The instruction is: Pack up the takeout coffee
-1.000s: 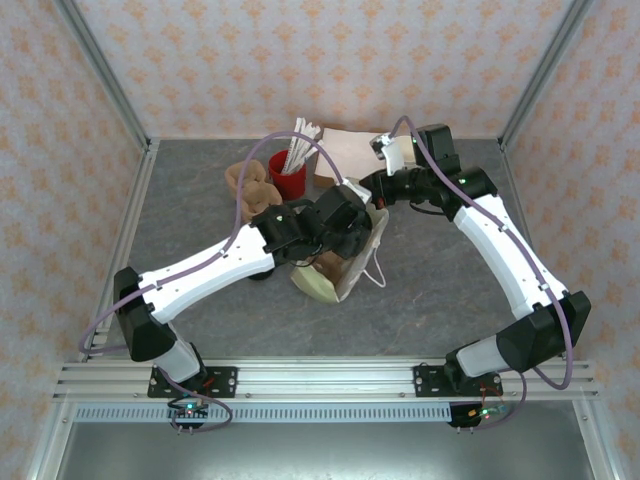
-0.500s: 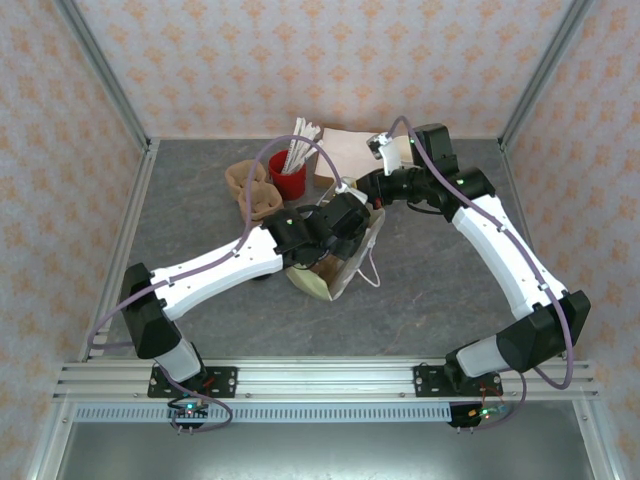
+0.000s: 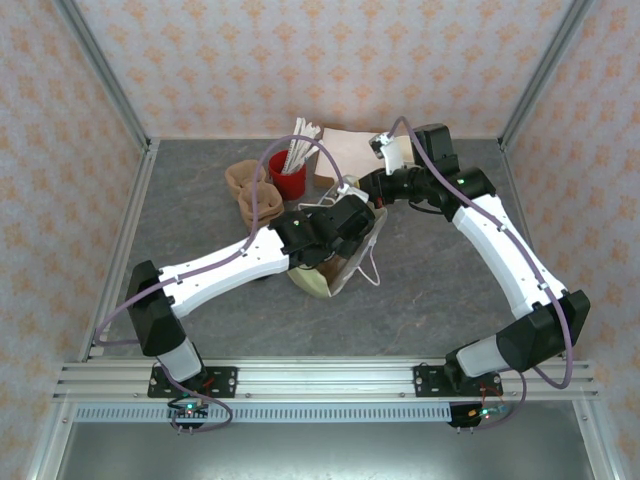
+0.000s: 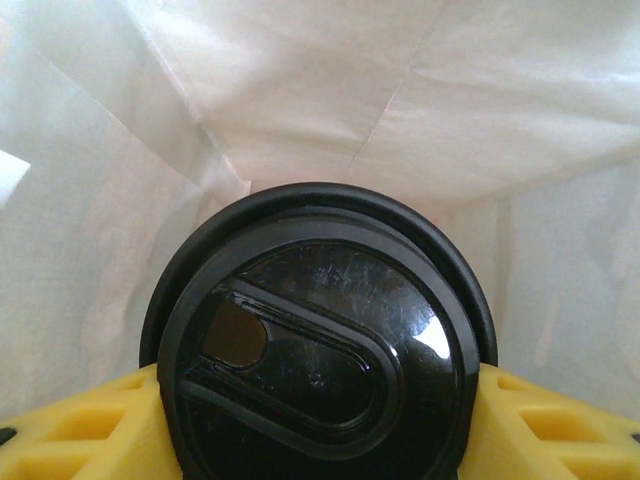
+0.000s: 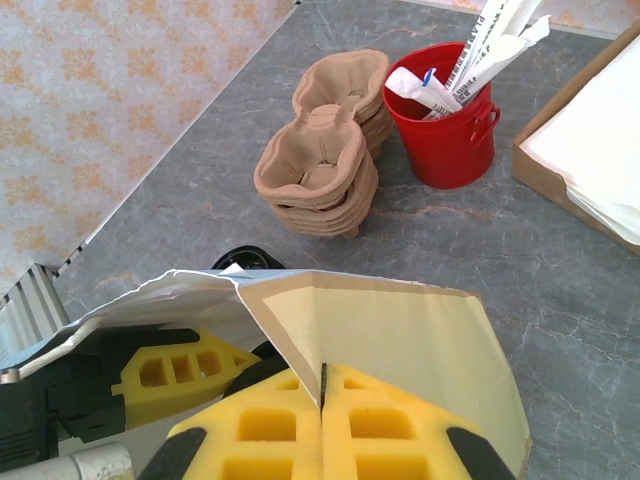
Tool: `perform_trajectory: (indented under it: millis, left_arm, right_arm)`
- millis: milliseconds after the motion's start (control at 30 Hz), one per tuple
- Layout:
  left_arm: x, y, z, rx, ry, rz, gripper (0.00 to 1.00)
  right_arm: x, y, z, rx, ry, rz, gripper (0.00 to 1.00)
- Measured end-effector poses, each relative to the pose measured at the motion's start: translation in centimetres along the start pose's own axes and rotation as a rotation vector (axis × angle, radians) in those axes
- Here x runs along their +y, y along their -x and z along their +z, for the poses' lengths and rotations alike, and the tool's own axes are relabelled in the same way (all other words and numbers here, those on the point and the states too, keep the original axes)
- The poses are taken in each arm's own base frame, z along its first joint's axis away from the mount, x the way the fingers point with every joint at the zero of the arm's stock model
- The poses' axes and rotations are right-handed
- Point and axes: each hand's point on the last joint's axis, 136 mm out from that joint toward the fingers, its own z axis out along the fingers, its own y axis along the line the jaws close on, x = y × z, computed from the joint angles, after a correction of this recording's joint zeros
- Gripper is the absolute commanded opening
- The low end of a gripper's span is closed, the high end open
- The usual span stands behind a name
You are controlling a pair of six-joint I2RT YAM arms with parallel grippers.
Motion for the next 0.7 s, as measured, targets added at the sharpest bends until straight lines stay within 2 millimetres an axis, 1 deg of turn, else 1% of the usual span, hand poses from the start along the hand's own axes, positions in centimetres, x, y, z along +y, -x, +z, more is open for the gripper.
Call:
perform_trajectory:
  millis: [300, 367, 433, 500, 700]
  left_arm:
    - [-0.2, -0.4, 0.4, 0.005, -0.006, -0.005, 0.6]
    - [-0.5, -1.0, 0.8, 0.018, -0.018, 0.002, 0.6]
    - [-0.7, -1.9, 1.2, 0.041, -0.028, 0.011, 0.6]
    - [-0.8, -2.3, 1.4, 0.053, -0.036, 0.013, 0.6]
    - [-0.4, -2.1, 1.7, 0.054, -0.041, -0.004, 0.6]
  right_arm:
    - [-0.3, 0.0, 0.0, -0.001, -0.016, 0.004, 0.0]
    - [-0.3, 0.0, 0.1, -0.001, -0.013, 0.009, 0.0]
    - [0.1, 0.1, 0.3, -0.001, 0.001, 0.004, 0.0]
    - [0.4, 0.1, 0.4, 0.001, 0.008, 0.003, 0.0]
    - [0.2, 0.3, 0.7, 0.0, 0.007, 0.005, 0.0]
